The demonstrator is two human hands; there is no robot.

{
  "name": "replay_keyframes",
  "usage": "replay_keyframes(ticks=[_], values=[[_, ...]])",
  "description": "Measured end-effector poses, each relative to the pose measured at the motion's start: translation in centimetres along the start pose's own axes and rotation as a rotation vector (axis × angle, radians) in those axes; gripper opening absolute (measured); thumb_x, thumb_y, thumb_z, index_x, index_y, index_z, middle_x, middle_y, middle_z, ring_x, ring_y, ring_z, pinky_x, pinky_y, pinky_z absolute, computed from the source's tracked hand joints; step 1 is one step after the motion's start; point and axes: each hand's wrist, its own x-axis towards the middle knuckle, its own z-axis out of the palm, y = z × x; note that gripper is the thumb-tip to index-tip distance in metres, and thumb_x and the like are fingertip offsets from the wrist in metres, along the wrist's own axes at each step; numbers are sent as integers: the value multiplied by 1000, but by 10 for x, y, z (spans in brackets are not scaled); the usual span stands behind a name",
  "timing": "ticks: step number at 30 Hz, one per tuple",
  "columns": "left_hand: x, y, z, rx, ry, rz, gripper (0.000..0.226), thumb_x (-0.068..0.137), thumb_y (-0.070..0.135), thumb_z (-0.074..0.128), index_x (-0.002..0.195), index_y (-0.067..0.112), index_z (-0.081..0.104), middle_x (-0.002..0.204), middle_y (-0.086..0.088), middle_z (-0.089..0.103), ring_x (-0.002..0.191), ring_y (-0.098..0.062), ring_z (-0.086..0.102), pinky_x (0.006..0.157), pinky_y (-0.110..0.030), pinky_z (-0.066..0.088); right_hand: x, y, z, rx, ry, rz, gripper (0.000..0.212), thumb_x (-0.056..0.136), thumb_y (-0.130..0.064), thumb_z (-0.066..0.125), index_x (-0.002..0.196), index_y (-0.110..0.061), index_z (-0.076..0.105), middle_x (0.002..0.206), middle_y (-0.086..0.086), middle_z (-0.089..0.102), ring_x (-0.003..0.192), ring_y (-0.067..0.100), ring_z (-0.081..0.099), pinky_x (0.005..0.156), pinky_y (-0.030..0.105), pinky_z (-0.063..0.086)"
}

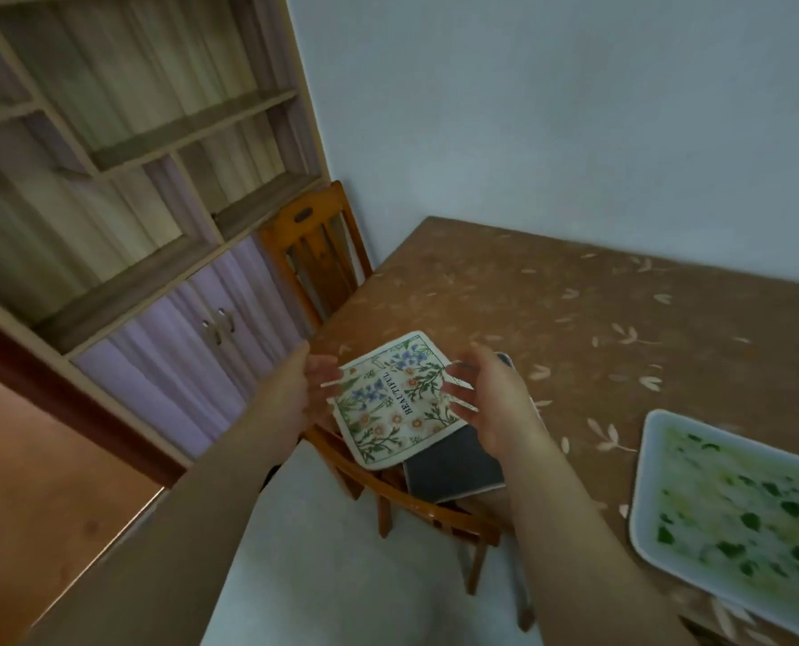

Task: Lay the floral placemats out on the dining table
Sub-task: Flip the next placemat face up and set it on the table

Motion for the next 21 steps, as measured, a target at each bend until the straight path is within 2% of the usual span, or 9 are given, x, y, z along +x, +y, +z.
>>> replay_keyframes(ticks=[2, 4, 7, 9, 12, 16, 21], values=[[29, 21, -12, 56, -73, 22, 49, 106, 47, 43, 96, 11, 75, 96, -6, 77, 86, -22, 69, 77, -36, 53, 8, 1, 16, 38, 59, -38, 36, 103, -47, 54, 118, -19, 70, 107, 2, 76, 100, 24, 72, 77, 40, 53], [57, 36, -21, 108, -114, 52, 49, 105, 50, 42, 99, 13, 75, 98, -5, 79, 93, -22, 71, 75, -36, 53, 17, 8, 31, 66, 106, -67, 37, 103, -47, 54, 117, -18, 72, 106, 1, 75, 98, 24, 72, 75, 38, 50], [91, 42, -29, 156, -197, 8, 51, 104, 53, 41, 106, 13, 73, 105, -7, 77, 101, -25, 70, 88, -41, 54, 26, 22, 46, 69, 169, -37, 40, 102, -45, 53, 123, -16, 71, 116, 4, 75, 105, 26, 71, 80, 41, 53], [109, 41, -33, 224, -285, -12, 52, 104, 54, 40, 108, 14, 73, 108, -7, 77, 106, -26, 69, 95, -44, 53, 33, 27, 53, 85, 211, -30, 39, 102, -45, 54, 119, -16, 72, 117, 5, 75, 106, 27, 71, 83, 42, 54], [144, 51, -37, 299, -359, 16, 52, 104, 55, 41, 108, 16, 74, 101, -3, 81, 106, -25, 70, 89, -43, 54, 52, 26, 65, 146, 307, -50, 37, 103, -46, 53, 110, -15, 72, 116, 6, 76, 106, 27, 71, 83, 41, 53], [202, 63, -41, 365, -417, 27, 52, 103, 56, 40, 112, 18, 73, 97, 2, 81, 105, -24, 72, 81, -41, 54, 91, 30, 85, 216, 364, -52, 41, 102, -48, 52, 120, -16, 70, 119, 5, 75, 107, 25, 70, 81, 40, 53], [287, 81, -37, 471, -486, 19, 51, 105, 55, 37, 113, 20, 73, 109, -3, 78, 104, -22, 71, 77, -37, 53, 167, 28, 125, 316, 430, -53, 43, 105, -47, 50, 126, -15, 68, 117, 5, 74, 106, 27, 70, 85, 41, 54]])
